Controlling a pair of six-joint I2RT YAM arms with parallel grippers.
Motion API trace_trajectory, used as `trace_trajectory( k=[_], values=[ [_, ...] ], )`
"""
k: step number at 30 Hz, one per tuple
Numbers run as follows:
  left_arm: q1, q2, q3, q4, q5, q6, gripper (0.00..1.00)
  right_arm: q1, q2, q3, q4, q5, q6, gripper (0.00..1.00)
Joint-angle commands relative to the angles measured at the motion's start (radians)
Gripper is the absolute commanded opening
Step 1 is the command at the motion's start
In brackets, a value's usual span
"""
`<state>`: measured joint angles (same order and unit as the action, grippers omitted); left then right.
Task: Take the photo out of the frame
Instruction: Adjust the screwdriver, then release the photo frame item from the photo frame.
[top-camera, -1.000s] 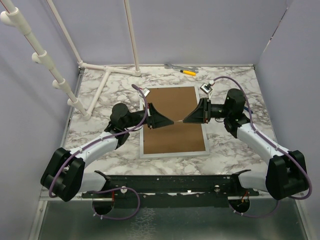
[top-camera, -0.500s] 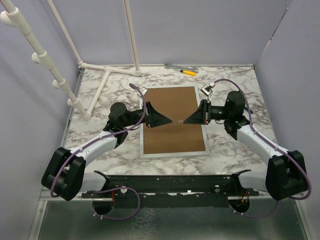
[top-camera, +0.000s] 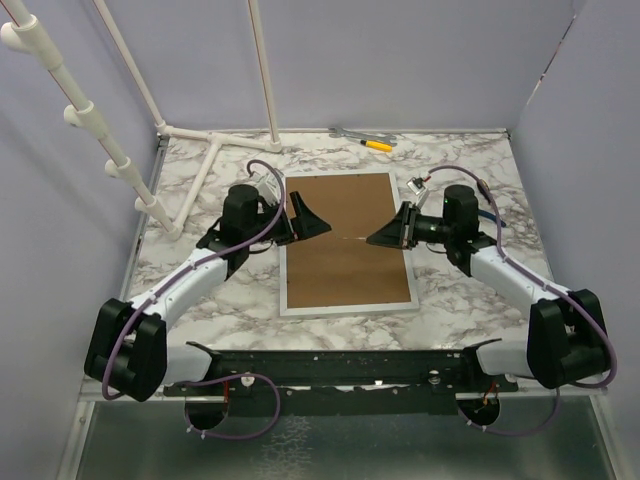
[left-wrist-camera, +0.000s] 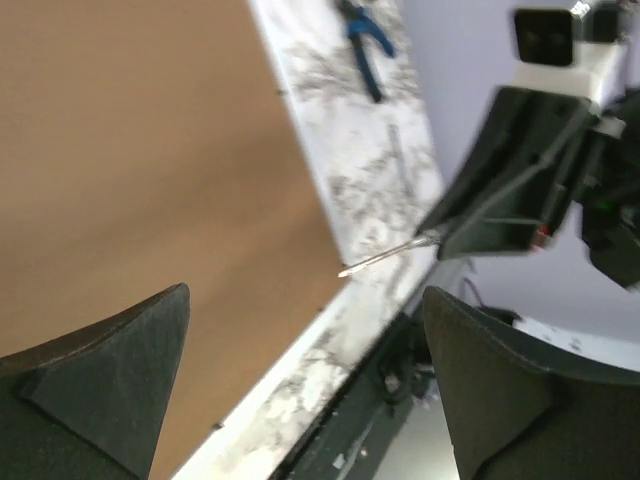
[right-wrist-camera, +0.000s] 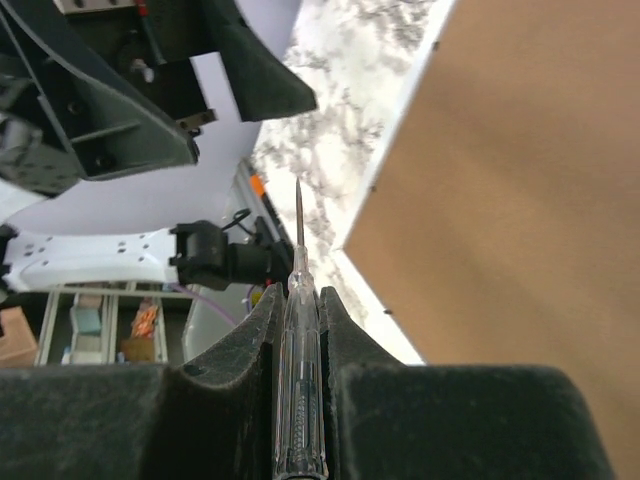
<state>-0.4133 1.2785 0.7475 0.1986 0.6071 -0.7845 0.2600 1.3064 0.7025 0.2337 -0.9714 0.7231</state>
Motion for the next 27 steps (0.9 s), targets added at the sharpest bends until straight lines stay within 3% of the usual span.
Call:
trace_trajectory(
  k=[1, 7, 18, 23, 27],
  values=[
    [0.031, 0.012, 0.084, -0.383, -0.274, 0.103, 0.99, -0.005, 0.030, 0.042, -0.136, 0.139, -0.086, 0.00],
    [0.064, 0.023, 0.112, -0.515, -0.463, 0.156, 0.99, -0.005, 0.027, 0.043, -0.180, 0.231, -0.064, 0.01],
    [0.077, -0.092, 0.012, -0.470, -0.518, 0.189, 0.99, -0.005, -0.002, 0.082, -0.318, 0.466, -0.051, 0.01],
    [0.077, -0.167, -0.031, -0.459, -0.577, 0.183, 0.99, -0.005, 0.056, 0.125, -0.325, 0.366, -0.125, 0.01],
    [0.077, -0.245, -0.112, -0.413, -0.599, 0.129, 0.95, -0.002, 0.101, 0.094, -0.219, 0.233, -0.120, 0.00]
  ],
)
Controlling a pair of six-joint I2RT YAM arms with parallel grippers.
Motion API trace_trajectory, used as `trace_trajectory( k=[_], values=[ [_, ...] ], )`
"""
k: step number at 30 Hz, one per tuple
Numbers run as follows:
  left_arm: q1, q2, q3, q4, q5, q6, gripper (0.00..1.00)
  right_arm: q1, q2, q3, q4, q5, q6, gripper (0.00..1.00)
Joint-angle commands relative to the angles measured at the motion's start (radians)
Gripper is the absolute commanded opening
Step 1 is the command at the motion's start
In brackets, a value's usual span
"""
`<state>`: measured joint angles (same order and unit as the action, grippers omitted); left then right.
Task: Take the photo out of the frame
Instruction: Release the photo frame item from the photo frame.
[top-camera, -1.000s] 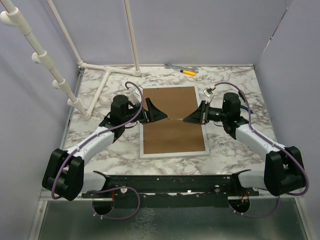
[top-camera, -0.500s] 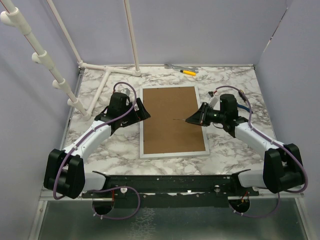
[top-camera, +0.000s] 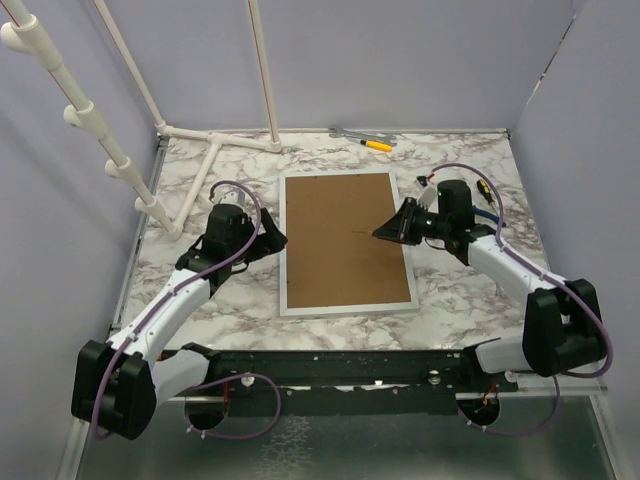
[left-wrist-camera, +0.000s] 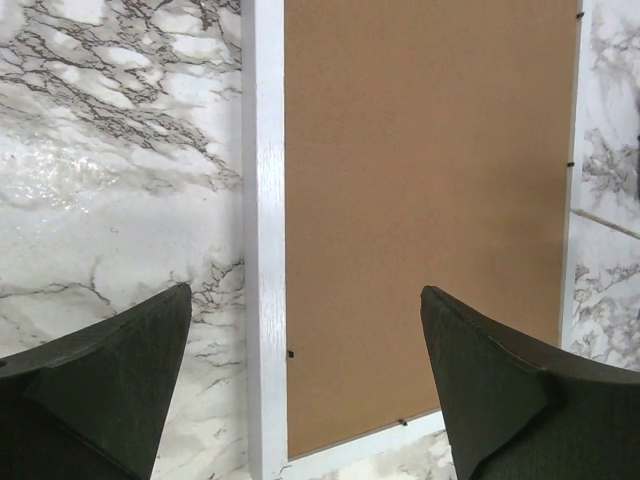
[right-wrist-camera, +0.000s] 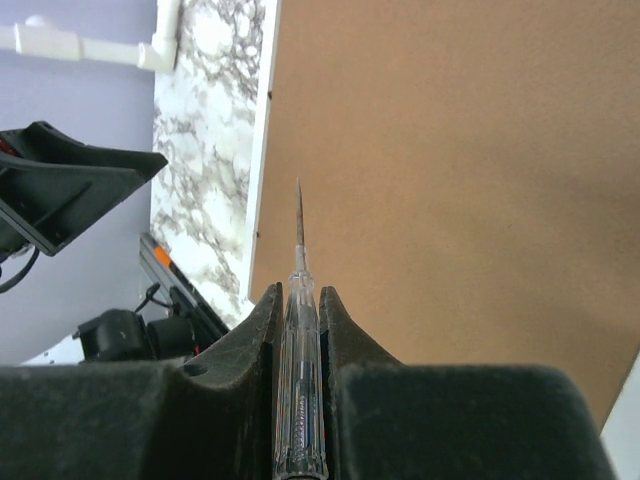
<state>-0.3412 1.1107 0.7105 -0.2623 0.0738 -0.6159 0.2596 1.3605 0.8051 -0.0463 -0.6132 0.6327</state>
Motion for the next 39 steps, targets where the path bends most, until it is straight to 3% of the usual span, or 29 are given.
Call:
trace_trajectory(
  k=[1, 8, 15, 26, 39],
  values=[
    [0.005, -0.095, -0.098, 0.066, -0.067, -0.048, 0.93, 0.000, 0.059, -0.018, 0.093, -0.151, -0.028, 0.01],
    [0.005, -0.148, -0.243, 0.171, -0.005, -0.112, 0.69, 0.043, 0.178, 0.005, 0.175, -0.270, -0.028, 0.01],
    [0.004, -0.099, -0.319, 0.278, 0.051, -0.138, 0.49, 0.164, 0.246, -0.012, 0.305, -0.242, 0.052, 0.01],
    [0.005, -0.064, -0.394, 0.338, 0.096, -0.142, 0.44, 0.304, 0.382, -0.089, 0.555, -0.168, 0.251, 0.01],
    [0.005, 0.014, -0.416, 0.406, 0.175, -0.127, 0.37, 0.351, 0.485, -0.028, 0.543, -0.144, 0.259, 0.01]
  ],
)
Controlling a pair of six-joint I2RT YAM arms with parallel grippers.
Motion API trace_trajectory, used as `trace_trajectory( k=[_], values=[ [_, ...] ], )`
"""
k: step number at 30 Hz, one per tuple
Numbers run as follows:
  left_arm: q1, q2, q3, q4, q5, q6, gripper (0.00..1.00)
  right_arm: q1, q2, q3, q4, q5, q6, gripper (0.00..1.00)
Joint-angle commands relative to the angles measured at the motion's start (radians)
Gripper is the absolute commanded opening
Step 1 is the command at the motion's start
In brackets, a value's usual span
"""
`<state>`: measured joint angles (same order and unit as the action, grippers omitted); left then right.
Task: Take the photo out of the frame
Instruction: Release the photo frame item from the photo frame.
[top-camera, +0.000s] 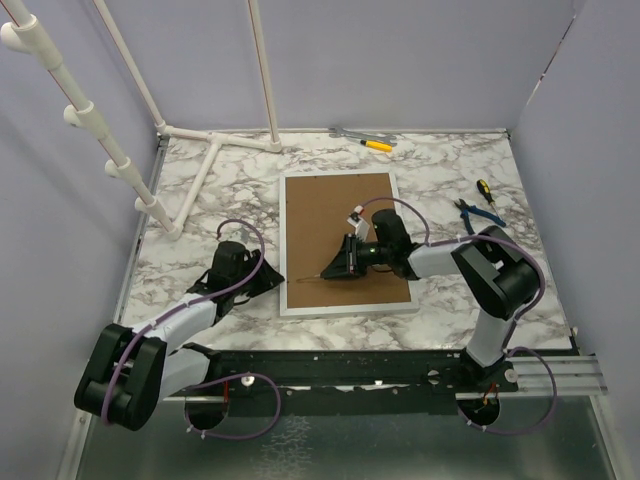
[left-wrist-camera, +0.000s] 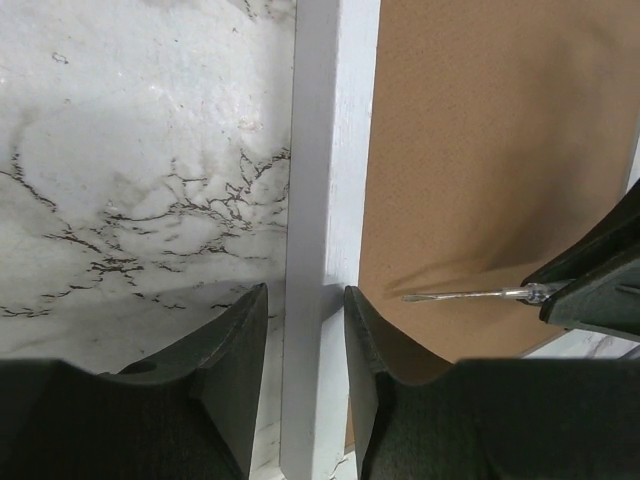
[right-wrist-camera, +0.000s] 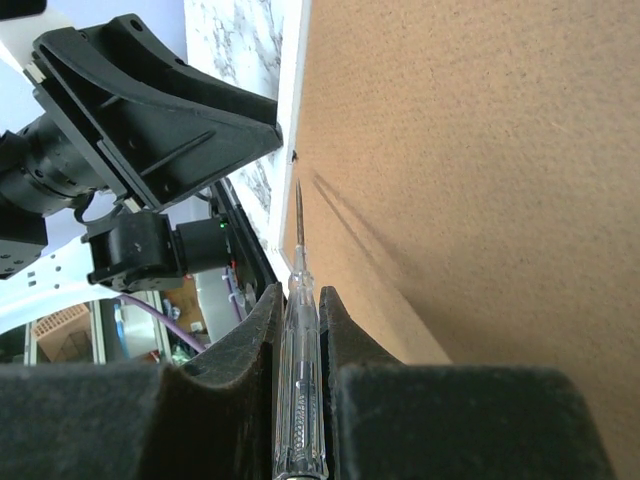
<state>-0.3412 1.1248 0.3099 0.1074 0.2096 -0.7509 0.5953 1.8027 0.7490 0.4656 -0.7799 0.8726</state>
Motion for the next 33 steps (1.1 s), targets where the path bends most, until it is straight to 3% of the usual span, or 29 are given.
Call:
trace_trajectory(
  k=[1, 18, 33],
  values=[
    [0.005, 0.001, -0.015, 0.037, 0.041, 0.008, 0.36, 0.018, 0.049, 0.031, 0.034, 0.022, 0.023, 0.01],
    [0.004, 0.039, -0.014, 0.054, 0.079, 0.019, 0.20, 0.049, 0.121, 0.080, 0.013, 0.021, 0.053, 0.01],
    [0.005, 0.043, -0.015, 0.057, 0.086, 0.016, 0.19, 0.056, 0.121, 0.062, 0.010, 0.009, 0.077, 0.01]
  ],
)
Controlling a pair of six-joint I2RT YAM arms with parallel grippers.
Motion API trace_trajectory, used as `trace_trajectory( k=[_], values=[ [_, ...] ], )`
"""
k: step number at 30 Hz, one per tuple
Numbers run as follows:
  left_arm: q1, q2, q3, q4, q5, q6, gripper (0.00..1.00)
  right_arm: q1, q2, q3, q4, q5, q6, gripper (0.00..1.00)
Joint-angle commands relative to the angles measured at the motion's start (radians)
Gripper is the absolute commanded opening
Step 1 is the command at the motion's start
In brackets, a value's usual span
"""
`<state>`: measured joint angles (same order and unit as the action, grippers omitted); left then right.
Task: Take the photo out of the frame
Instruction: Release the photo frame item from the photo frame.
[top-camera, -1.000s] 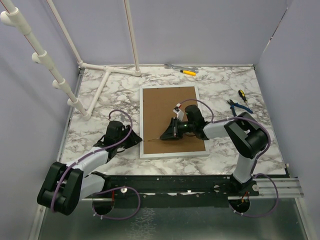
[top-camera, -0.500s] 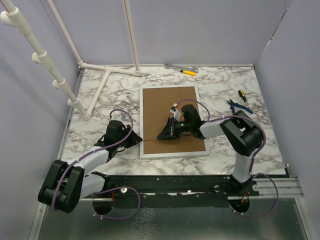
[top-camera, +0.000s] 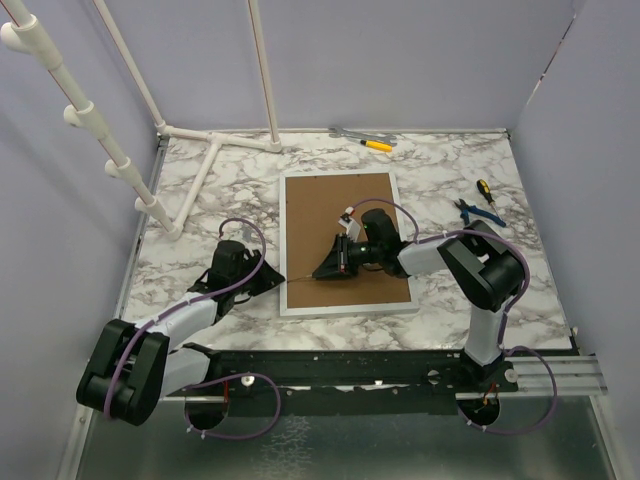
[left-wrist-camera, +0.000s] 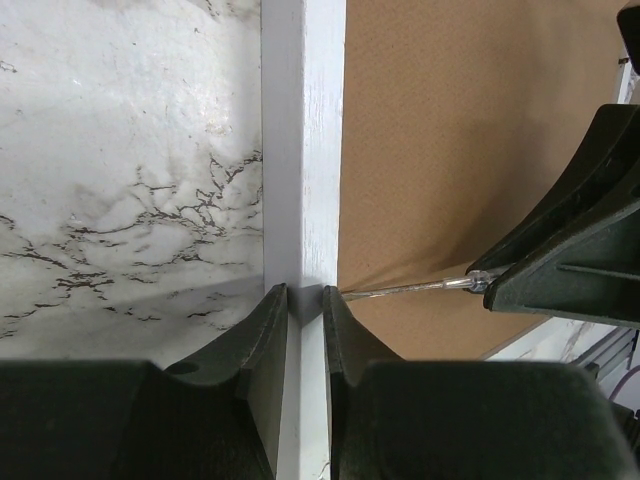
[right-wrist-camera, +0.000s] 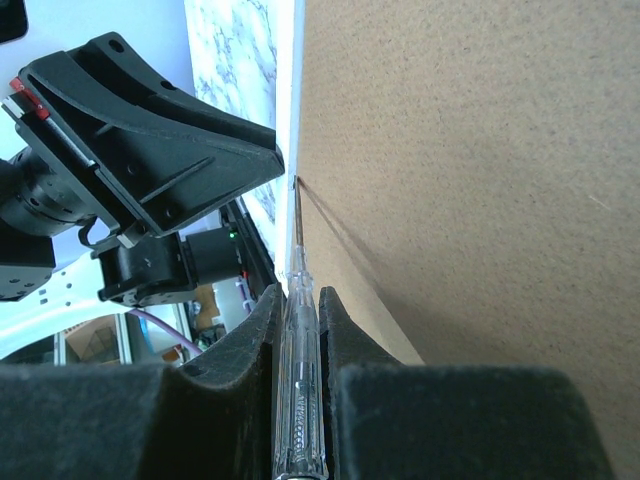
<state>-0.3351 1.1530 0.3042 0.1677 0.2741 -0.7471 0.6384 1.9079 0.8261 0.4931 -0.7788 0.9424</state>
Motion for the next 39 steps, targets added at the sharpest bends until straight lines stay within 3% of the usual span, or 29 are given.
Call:
trace_trajectory(
  k=[1, 18, 23, 26, 32, 39],
  values=[
    [-0.002, 0.016, -0.010, -0.004, 0.022, 0.012, 0.19, 0.012, 0.018, -0.017, -0.012, 0.006, 0.012, 0.01],
    [-0.002, 0.027, -0.013, 0.016, 0.047, -0.002, 0.11, 0.030, -0.005, -0.050, 0.023, 0.008, 0.066, 0.00],
    [-0.005, 0.028, -0.020, 0.036, 0.060, -0.016, 0.11, 0.032, -0.027, -0.064, 0.031, 0.013, 0.073, 0.01],
    [-0.005, 0.016, 0.024, -0.054, 0.011, 0.035, 0.11, 0.030, -0.053, -0.054, -0.043, 0.047, 0.032, 0.01],
    [-0.005, -0.038, 0.014, -0.073, -0.024, 0.012, 0.12, 0.022, -0.089, -0.074, -0.090, 0.074, 0.008, 0.00],
    [-0.006, -0.069, -0.009, -0.074, -0.012, -0.001, 0.19, 0.004, -0.096, -0.095, -0.084, 0.072, 0.009, 0.00]
  ],
)
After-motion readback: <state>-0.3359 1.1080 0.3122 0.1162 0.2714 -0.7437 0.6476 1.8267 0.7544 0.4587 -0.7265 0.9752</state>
